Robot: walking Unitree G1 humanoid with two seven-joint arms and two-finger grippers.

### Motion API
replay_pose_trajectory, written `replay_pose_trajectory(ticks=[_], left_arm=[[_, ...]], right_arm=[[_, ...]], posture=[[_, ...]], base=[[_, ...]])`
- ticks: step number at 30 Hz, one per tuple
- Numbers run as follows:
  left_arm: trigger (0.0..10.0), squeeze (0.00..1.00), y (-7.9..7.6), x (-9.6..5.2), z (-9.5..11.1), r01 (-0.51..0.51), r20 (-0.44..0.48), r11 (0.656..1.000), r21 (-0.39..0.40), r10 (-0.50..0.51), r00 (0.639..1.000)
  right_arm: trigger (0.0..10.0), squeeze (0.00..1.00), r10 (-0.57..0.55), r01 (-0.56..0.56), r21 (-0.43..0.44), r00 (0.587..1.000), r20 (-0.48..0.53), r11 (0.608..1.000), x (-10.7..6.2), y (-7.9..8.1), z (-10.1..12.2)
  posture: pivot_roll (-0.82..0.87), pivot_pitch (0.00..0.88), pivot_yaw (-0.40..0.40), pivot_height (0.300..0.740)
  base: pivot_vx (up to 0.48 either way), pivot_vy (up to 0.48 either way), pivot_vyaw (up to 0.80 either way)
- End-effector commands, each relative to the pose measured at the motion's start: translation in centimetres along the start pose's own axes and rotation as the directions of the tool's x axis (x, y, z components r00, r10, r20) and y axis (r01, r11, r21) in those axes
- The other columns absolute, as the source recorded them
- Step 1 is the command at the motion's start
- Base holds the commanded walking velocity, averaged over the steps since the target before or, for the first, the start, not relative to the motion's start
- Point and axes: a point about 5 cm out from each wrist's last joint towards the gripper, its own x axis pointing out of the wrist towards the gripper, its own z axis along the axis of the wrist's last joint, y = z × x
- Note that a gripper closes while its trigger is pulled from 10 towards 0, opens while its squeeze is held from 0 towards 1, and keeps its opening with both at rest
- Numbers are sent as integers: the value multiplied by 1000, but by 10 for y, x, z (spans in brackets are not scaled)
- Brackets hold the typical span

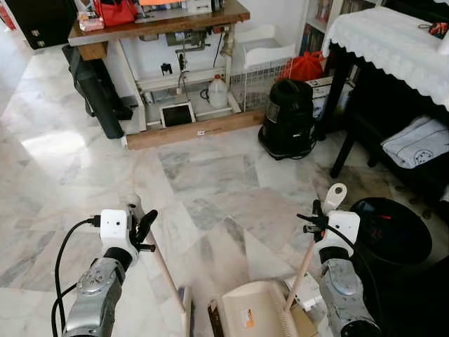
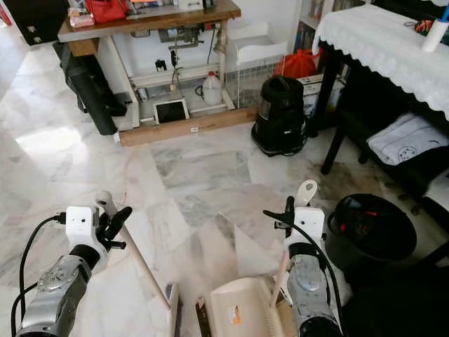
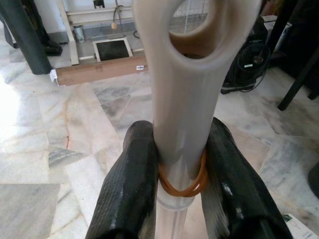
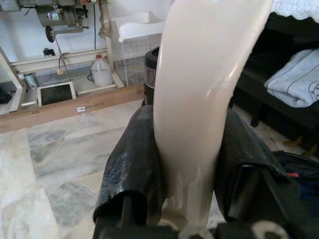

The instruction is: Sweep floor

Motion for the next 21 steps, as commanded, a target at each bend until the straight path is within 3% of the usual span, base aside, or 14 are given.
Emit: replay_pose_trajectory(ticks=[1, 14, 21], left_arm=[[10000, 0, 5, -5, 0, -14, -8, 1000, -7, 14, 1000], [10000, 0, 2, -4, 4, -12, 6, 1000, -20, 12, 1000], [10000, 0, 1, -5, 4, -12, 10, 1000, -21, 12, 1000]], right_arm=[[10000, 0, -2, 1, 33, 1000, 21, 999, 3, 3, 5], [10000, 0, -13, 4, 76, 992, 124, 997, 16, 1, 28], [10000, 0, -7, 1, 72, 996, 88, 997, 13, 1, 21]], posture=[[126, 120, 69, 740], [118, 115, 69, 740], [124, 119, 66, 740]], base=[[0, 0, 0], [0, 0, 0], [0, 0, 0]])
